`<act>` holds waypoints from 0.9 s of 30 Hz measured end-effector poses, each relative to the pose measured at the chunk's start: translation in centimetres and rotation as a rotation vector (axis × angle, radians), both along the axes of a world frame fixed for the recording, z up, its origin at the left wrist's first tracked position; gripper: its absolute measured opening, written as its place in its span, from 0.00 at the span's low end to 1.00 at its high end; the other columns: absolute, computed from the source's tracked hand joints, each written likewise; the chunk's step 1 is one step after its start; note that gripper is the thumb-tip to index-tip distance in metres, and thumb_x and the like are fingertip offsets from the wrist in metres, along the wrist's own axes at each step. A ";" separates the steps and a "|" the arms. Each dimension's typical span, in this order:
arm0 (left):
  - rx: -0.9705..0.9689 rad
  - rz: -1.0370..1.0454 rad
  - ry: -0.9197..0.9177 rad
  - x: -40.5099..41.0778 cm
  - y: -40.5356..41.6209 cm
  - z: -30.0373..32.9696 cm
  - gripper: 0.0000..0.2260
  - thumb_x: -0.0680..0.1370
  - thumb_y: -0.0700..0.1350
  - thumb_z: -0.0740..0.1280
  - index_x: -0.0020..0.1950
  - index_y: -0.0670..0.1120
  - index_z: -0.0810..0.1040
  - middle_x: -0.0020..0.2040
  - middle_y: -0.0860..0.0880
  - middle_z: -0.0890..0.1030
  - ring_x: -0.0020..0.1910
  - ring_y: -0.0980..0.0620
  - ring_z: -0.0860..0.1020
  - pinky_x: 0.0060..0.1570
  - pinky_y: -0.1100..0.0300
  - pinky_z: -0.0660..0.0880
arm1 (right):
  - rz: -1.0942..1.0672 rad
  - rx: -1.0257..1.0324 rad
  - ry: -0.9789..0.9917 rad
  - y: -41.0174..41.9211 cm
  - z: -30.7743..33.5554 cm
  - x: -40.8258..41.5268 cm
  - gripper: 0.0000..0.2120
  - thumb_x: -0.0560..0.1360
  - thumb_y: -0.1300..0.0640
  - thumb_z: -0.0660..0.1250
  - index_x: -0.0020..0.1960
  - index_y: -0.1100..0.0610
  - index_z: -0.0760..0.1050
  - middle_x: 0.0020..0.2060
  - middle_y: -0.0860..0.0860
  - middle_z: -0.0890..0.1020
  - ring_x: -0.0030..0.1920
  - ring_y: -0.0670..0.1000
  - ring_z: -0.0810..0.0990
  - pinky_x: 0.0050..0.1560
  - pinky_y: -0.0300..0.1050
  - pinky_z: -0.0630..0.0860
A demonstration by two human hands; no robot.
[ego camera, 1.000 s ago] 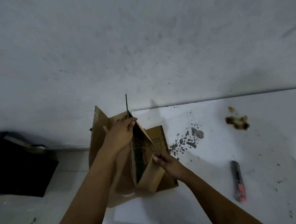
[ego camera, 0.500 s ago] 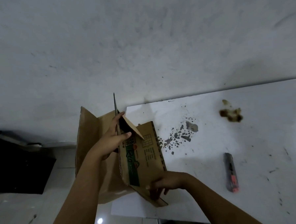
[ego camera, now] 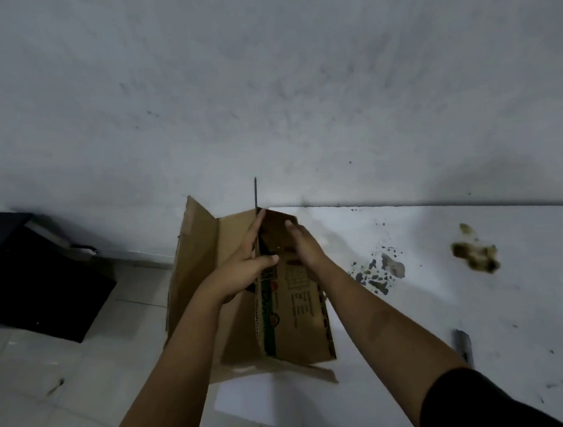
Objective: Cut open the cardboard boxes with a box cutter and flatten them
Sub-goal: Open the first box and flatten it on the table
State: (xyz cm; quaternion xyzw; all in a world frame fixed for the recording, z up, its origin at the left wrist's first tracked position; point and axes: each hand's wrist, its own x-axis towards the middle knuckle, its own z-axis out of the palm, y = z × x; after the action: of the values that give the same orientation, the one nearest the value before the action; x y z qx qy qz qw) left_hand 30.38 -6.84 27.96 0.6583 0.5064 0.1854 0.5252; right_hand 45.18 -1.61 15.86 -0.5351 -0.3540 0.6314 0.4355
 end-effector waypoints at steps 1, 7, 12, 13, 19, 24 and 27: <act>-0.009 -0.015 0.008 0.0 0.1 0.1 0.39 0.81 0.41 0.66 0.75 0.73 0.46 0.80 0.58 0.56 0.74 0.54 0.66 0.61 0.58 0.75 | -0.016 0.008 0.028 0.4 1.0 0.1 0.37 0.72 0.27 0.59 0.72 0.49 0.69 0.64 0.52 0.79 0.61 0.57 0.79 0.57 0.55 0.79; -0.037 -0.053 0.033 0.4 -0.1 0.6 0.39 0.82 0.39 0.59 0.75 0.74 0.41 0.79 0.60 0.52 0.57 0.66 0.77 0.59 0.49 0.79 | 0.049 -0.081 0.142 4.3 5.0 0.6 0.57 0.57 0.20 0.69 0.79 0.41 0.57 0.73 0.45 0.64 0.71 0.59 0.70 0.62 0.66 0.72; -0.070 -0.155 0.065 2.2 -0.8 0.7 0.38 0.82 0.42 0.58 0.70 0.80 0.39 0.78 0.60 0.55 0.60 0.41 0.78 0.50 0.44 0.81 | 0.100 -0.132 0.102 6.2 6.9 3.8 0.42 0.60 0.37 0.79 0.66 0.47 0.63 0.57 0.51 0.73 0.51 0.58 0.82 0.45 0.58 0.82; -0.079 -0.186 0.067 2.7 -1.0 0.6 0.37 0.83 0.45 0.59 0.70 0.79 0.38 0.77 0.61 0.56 0.65 0.43 0.76 0.53 0.47 0.80 | 0.094 -0.118 0.096 6.2 7.0 4.5 0.30 0.65 0.43 0.75 0.60 0.49 0.65 0.48 0.52 0.74 0.41 0.55 0.81 0.41 0.53 0.81; 0.086 -0.252 0.323 1.9 0.9 0.3 0.36 0.77 0.68 0.61 0.79 0.66 0.42 0.81 0.58 0.50 0.79 0.51 0.54 0.73 0.51 0.62 | -0.160 -0.067 -0.237 4.9 4.9 7.8 0.10 0.70 0.62 0.64 0.47 0.68 0.73 0.42 0.64 0.75 0.42 0.55 0.71 0.41 0.48 0.67; 0.343 -0.391 0.839 -2.7 4.4 -4.9 0.38 0.74 0.73 0.58 0.80 0.62 0.49 0.81 0.53 0.43 0.80 0.45 0.42 0.77 0.44 0.44 | -0.237 0.007 -0.497 4.8 4.1 8.4 0.12 0.78 0.57 0.65 0.58 0.62 0.78 0.56 0.60 0.81 0.52 0.57 0.78 0.50 0.51 0.74; 0.431 -0.372 0.782 -3.8 6.0 -8.3 0.39 0.74 0.75 0.52 0.80 0.62 0.45 0.81 0.53 0.38 0.79 0.46 0.37 0.77 0.44 0.38 | -0.263 0.021 -0.712 5.5 3.5 7.6 0.23 0.79 0.55 0.64 0.73 0.56 0.68 0.62 0.57 0.77 0.61 0.59 0.76 0.53 0.46 0.70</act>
State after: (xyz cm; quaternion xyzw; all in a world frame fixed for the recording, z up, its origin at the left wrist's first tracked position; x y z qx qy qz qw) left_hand 26.58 -0.89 19.70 0.8519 0.4895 -0.0726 0.1715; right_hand 52.75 3.86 19.34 -0.7574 -0.4178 0.3412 0.3680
